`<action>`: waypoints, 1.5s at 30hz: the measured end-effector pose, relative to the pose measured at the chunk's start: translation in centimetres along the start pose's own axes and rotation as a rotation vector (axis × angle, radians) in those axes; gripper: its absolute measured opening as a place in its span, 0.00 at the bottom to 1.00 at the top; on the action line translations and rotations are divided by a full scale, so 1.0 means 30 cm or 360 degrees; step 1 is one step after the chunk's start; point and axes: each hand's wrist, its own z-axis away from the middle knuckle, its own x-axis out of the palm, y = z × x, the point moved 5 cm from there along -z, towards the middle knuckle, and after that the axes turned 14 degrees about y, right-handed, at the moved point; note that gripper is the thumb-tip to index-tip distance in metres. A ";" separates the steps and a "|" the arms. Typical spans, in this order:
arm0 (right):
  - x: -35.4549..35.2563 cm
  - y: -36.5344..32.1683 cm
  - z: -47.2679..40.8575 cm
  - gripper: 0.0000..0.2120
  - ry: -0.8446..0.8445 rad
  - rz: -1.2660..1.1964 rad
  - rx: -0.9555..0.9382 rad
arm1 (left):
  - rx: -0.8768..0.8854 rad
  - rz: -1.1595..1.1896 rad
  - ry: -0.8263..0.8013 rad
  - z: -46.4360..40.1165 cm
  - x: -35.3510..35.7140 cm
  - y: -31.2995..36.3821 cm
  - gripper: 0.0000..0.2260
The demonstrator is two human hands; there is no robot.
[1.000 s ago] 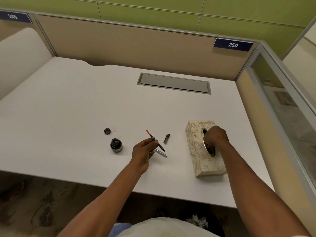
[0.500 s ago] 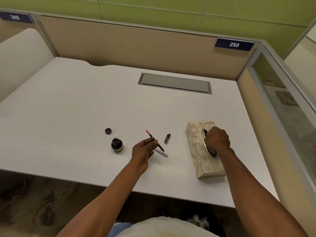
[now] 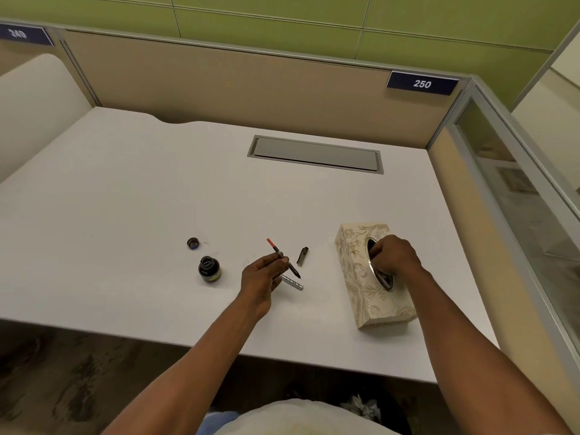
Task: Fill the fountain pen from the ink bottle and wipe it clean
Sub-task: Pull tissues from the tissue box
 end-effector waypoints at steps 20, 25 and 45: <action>-0.003 0.051 -0.025 0.07 0.0340 -0.0253 -0.0101 | -0.0008 -0.0025 0.0008 -0.018 0.014 -0.002 0.09; -0.018 0.073 -0.018 0.08 0.0384 -0.0419 -0.0011 | -0.0005 -0.0039 0.0005 -0.021 0.019 -0.005 0.08; -0.022 0.122 0.013 0.12 0.0127 -0.1637 0.0411 | -0.0001 -0.0024 0.0009 -0.008 0.023 0.001 0.08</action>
